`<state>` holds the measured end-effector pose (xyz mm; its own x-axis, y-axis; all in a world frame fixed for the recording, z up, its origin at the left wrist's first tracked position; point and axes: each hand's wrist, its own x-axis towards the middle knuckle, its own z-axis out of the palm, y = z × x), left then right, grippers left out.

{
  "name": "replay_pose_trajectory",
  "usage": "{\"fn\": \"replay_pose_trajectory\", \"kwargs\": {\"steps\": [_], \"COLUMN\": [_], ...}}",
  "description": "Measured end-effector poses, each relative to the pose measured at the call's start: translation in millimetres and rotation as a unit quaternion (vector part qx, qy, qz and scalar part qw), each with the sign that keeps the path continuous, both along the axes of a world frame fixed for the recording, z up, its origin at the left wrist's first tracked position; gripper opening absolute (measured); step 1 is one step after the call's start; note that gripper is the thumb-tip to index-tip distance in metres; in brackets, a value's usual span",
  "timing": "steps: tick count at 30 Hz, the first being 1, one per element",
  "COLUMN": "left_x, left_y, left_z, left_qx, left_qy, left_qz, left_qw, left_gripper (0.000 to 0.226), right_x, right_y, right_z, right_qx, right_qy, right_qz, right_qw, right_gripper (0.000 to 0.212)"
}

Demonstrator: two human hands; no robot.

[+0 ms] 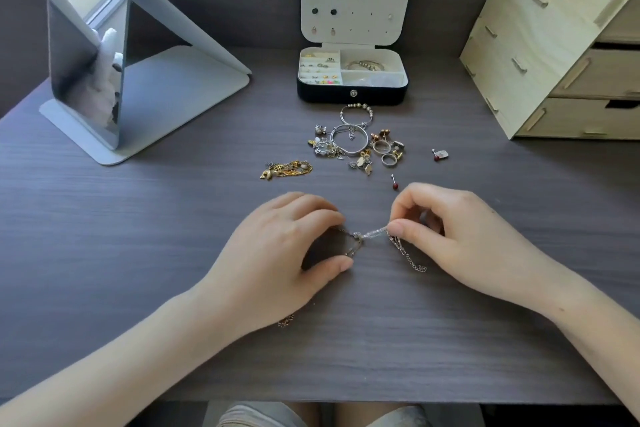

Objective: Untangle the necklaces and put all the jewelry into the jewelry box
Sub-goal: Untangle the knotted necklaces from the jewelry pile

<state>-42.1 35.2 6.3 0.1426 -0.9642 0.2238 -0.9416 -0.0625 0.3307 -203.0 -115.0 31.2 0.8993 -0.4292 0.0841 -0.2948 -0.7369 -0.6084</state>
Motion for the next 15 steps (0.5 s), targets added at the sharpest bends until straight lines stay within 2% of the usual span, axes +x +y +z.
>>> {"fn": "replay_pose_trajectory", "kwargs": {"steps": [9, 15], "left_x": [6.2, 10.1], "left_y": [0.3, -4.6], "left_z": [-4.0, -0.3], "left_qx": [-0.023, -0.071], "left_qy": [-0.001, -0.020], "left_qz": [-0.033, -0.058], "left_qw": [0.999, 0.996], "left_gripper": [0.030, 0.025], "right_x": [-3.9, 6.0], "right_y": [2.7, 6.2], "right_z": [-3.2, -5.7], "right_qx": [-0.087, -0.125], "right_qy": [0.021, 0.013], "right_qz": [0.036, 0.047], "right_qw": [0.995, 0.991], "right_gripper": [0.011, 0.023]}}
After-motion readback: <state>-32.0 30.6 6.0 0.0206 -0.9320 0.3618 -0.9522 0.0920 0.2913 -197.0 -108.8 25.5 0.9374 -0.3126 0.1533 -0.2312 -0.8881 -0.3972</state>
